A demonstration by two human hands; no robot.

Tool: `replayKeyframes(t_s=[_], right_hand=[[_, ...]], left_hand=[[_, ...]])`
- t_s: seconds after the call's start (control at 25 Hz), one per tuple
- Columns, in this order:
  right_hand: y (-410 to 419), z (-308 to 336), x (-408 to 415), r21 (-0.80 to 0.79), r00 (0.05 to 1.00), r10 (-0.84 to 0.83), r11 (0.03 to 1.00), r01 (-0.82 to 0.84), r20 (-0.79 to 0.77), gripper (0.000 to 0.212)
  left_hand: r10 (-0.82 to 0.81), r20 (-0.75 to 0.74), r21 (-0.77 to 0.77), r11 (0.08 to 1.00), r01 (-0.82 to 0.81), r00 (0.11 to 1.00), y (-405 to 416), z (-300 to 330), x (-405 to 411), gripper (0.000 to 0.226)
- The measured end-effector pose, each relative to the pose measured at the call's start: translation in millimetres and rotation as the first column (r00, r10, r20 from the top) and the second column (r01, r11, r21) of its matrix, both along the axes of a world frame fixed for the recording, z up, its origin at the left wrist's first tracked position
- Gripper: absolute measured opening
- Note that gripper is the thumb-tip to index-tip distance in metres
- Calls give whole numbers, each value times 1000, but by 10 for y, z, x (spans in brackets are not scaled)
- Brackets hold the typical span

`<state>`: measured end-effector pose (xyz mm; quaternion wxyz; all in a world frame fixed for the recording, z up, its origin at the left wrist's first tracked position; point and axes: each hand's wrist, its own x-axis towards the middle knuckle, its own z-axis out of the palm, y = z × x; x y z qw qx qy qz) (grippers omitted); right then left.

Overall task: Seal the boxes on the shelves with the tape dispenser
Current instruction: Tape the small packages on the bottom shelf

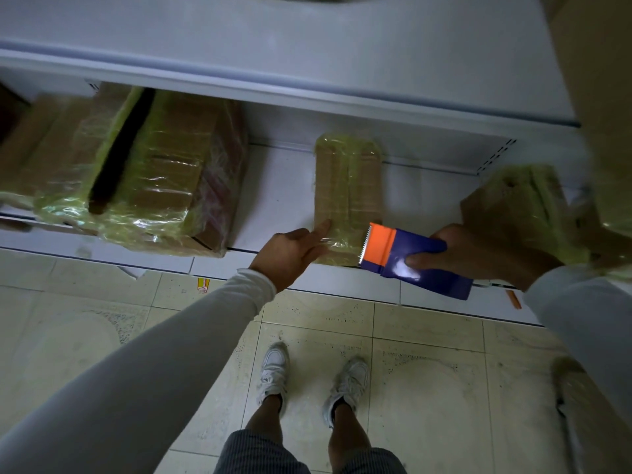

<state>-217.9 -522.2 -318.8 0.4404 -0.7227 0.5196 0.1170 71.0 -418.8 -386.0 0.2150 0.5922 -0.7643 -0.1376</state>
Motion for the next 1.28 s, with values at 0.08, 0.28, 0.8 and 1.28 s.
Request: replayKeyframes(t_s=[0.08,0.28,0.8,1.28], right_hand=[[51,-29,76,-15,1000,20,1000,-20,16,66],[185,-113,424,-30,996,41,999,-39,73,51],[166,88,68,-64,986,168,984,-166,24,51],[239,-430,395,-408,943,-63,909,-81,-328,49]], left_hand=[[1,13,2,1000,-1,1000,28,3,80,44],[96,167,-56,995,-88,981,76,144,463,61],[-297,430,172,954,245,853,-413,13,182,69],[-243,400,151,969,198,884,-419,-20,120,65]])
